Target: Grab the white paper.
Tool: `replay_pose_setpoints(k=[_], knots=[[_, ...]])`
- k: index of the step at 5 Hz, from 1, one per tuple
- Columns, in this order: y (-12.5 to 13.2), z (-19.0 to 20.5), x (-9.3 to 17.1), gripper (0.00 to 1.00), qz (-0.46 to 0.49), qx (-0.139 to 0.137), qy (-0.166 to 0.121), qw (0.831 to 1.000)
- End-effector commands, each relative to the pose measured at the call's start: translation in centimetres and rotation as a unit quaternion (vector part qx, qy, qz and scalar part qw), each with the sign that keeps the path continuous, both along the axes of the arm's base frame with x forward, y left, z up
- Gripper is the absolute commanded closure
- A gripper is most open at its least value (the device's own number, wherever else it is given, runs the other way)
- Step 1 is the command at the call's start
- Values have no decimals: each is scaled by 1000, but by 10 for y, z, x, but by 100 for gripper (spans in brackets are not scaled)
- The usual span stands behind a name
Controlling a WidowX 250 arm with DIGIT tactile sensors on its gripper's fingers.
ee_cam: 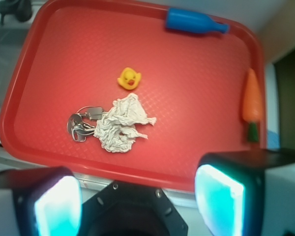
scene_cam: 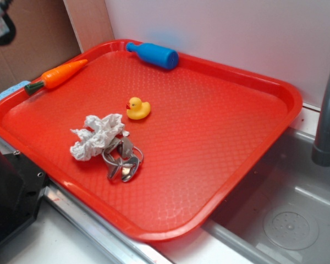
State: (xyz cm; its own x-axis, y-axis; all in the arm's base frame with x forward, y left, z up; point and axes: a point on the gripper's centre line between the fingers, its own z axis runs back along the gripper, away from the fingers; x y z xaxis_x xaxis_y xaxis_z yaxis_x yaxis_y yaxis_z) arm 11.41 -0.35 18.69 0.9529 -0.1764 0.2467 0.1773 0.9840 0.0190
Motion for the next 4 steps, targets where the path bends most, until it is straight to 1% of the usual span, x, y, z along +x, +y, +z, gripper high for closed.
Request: replay_pose_setpoints(k=[1,2,3,4], knots=[[-8,-56,24,0,-111,5,-25,993],[-16,-88,39,0,-121,34,-24,992],[-23,-109,51,0,-129,41,-29,990],[-34,-135,63,0,-156,42,-27,986]])
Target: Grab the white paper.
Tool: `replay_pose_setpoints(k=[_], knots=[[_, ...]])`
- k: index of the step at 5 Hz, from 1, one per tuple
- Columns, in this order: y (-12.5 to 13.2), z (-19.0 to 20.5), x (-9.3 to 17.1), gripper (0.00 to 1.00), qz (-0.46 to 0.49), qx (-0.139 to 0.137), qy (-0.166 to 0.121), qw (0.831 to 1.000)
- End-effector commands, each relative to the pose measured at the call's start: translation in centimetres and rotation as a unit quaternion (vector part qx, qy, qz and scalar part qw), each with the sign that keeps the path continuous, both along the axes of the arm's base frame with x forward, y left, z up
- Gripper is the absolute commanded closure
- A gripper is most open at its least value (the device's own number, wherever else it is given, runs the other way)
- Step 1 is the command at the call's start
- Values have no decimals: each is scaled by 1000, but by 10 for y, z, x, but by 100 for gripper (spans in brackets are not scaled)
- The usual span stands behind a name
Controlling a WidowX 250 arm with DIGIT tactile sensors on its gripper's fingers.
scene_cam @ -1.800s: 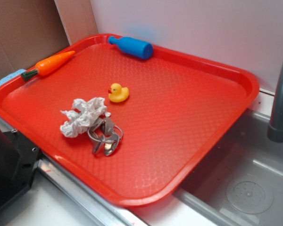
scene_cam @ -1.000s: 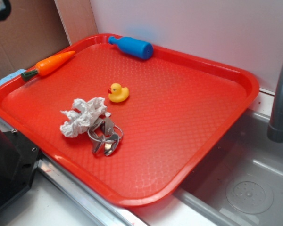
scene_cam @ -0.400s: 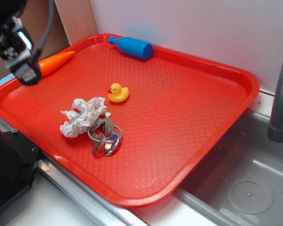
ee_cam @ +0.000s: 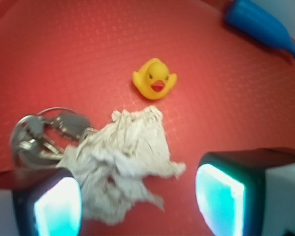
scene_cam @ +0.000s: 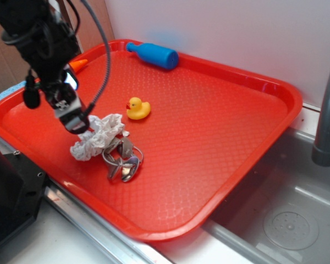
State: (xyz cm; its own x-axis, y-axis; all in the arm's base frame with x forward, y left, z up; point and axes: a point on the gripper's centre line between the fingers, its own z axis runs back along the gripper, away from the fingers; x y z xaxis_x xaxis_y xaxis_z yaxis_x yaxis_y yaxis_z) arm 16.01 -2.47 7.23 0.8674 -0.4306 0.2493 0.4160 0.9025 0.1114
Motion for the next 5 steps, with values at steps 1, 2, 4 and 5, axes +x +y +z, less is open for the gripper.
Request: replay_pose_setpoints(k=[1,2,4,5], knots=[[-17,-39,19,0,-42,-6,6,999],[-9,-46,16,0,-25,-13,24,999],[-2,-43,6,100,6,-15,32,999],[2,-43,5,100,11,-18,44,999]])
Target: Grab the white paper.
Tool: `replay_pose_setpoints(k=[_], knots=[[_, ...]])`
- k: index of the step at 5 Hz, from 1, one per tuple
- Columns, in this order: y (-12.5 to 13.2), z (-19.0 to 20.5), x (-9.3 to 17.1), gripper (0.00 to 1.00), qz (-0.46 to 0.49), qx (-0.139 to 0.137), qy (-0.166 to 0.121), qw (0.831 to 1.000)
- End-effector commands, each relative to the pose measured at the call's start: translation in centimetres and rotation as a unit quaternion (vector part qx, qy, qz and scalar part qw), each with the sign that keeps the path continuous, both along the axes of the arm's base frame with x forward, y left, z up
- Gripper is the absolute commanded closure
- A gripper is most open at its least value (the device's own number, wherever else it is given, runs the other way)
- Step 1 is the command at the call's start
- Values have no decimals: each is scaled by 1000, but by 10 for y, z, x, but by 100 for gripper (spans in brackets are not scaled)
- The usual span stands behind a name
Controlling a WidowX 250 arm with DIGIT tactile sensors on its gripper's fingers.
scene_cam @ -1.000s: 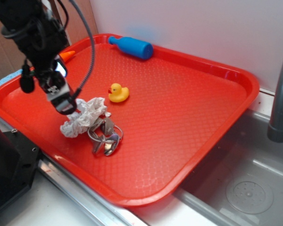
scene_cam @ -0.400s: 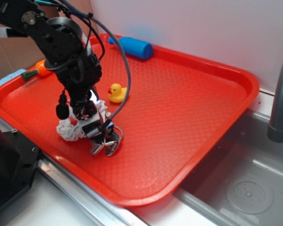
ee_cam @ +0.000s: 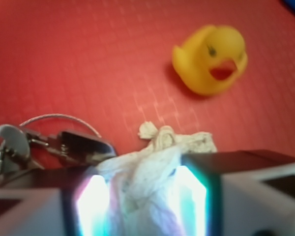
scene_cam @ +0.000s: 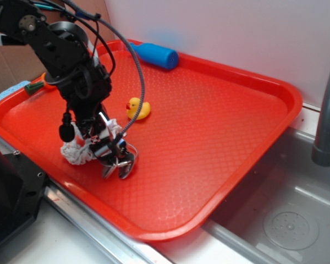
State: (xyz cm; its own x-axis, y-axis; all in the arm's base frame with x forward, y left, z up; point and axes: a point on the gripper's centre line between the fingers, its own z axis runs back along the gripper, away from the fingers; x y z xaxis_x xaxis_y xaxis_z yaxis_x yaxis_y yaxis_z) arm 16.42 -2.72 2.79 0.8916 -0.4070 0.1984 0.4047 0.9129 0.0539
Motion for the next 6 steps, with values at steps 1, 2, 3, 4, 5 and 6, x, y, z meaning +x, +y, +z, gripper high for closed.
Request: replay_pose_setpoints(k=[1,2,3,4,5,6], knots=[[7,0,6,100,9,0,14,1000],[8,14,10,100,31,-2,28,999],[2,64,16,100,103,0,46,994],[-1,103,19,100,150,-7,60,987],[-3,147,21,100,235,-4,76,969],[2,172,19,100,282,-16,71,957]])
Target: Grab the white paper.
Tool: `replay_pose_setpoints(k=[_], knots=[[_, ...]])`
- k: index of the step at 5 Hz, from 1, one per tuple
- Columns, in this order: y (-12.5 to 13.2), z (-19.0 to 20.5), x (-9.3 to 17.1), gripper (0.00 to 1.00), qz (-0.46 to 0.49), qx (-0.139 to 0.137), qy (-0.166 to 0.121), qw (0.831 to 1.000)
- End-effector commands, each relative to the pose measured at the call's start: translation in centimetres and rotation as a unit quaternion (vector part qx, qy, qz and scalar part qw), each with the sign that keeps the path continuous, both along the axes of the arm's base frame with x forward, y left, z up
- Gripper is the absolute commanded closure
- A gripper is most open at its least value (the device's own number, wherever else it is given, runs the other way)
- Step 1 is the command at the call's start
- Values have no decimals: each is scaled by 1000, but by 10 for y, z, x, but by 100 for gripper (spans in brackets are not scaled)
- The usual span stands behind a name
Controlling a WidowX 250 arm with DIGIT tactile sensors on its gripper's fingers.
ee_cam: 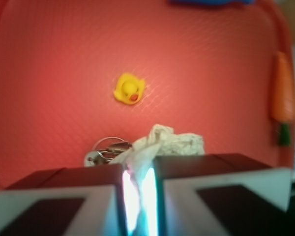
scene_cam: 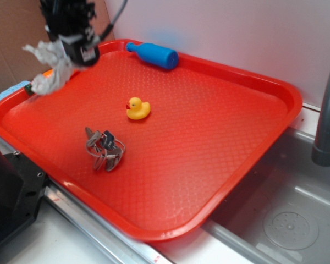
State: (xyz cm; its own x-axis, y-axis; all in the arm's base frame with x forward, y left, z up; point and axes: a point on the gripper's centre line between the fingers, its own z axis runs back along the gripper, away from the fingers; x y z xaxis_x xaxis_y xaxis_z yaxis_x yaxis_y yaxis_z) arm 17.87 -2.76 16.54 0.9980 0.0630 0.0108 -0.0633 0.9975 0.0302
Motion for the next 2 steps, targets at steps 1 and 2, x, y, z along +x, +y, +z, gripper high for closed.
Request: replay_pose_setpoints(k=[1,2], knots=[[3,45,6,100,73,3,-34,997],[3,40,9,100,45,5,-30,999]])
